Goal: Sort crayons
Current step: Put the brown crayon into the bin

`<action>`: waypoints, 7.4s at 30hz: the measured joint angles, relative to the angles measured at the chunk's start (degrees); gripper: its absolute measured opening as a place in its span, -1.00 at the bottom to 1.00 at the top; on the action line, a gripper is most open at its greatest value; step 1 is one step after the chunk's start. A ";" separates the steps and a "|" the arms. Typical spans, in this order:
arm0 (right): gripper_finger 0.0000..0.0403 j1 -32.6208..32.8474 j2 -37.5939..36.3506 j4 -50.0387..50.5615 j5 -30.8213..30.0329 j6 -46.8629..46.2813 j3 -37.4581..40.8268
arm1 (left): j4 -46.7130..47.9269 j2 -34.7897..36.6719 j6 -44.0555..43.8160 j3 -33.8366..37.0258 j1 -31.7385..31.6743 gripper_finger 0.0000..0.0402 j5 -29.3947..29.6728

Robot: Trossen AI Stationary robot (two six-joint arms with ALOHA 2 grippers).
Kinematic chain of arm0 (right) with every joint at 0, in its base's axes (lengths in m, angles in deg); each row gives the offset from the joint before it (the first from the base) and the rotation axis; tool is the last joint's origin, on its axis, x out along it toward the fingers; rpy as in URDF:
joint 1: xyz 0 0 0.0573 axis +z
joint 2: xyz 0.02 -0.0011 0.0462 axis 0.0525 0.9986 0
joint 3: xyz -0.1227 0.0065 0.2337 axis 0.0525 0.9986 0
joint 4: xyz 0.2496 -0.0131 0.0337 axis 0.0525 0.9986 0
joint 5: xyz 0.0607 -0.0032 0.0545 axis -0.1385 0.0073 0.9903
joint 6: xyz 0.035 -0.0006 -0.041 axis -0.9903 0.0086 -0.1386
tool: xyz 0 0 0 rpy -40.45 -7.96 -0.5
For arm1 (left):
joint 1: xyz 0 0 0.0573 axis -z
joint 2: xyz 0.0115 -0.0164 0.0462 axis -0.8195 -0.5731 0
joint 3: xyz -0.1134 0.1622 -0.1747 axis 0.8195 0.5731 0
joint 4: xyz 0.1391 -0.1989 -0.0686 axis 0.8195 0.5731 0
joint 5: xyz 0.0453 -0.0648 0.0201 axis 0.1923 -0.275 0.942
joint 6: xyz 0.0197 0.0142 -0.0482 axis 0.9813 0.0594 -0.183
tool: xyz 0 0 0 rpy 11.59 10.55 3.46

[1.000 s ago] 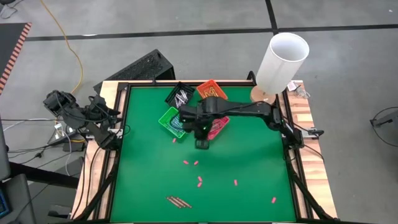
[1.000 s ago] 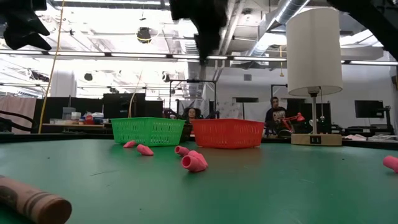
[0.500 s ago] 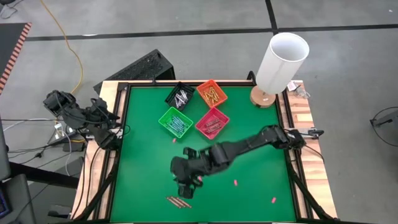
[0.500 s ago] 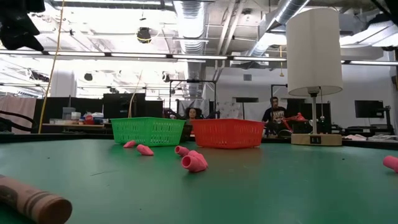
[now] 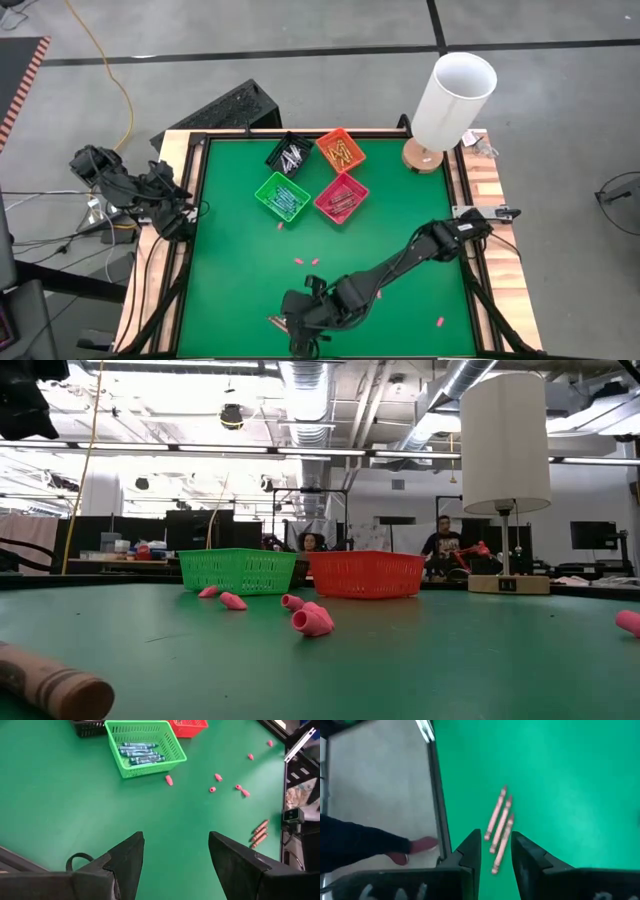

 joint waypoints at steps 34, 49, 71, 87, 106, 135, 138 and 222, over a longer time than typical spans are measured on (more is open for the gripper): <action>0.01 0.93 11.59 0.41 2.03 -9.46 -0.02 | 0.22 0.00 -1.96 0.00 0.01 0.06 0.01; -0.17 1.30 13.18 5.49 0.62 -12.50 -0.15 | 0.22 0.00 -0.66 0.00 0.01 0.06 0.02; -0.96 -0.54 13.01 10.10 0.94 -15.92 -0.12 | 0.22 0.00 -0.20 0.00 0.02 0.06 1.51; -1.00 -4.03 4.08 16.84 -0.23 -16.72 -0.96 | 0.22 0.00 -0.24 0.00 0.00 0.06 1.26; -1.00 -25.74 -12.70 39.32 -4.30 7.97 -0.14 | 0.26 0.00 0.66 0.00 0.02 0.06 0.48; -1.00 -35.71 -12.37 27.85 -14.21 69.50 31.00 | 2.84 0.00 -0.27 0.00 0.02 0.06 6.34; -1.00 -36.62 -12.37 25.50 -12.90 73.06 31.00 | 2.84 0.00 -0.43 0.00 0.01 0.06 7.05; -0.55 0.72 9.15 -19.51 -10.05 -1.08 10.24 | 2.59 0.00 -3.89 0.07 0.02 0.06 8.44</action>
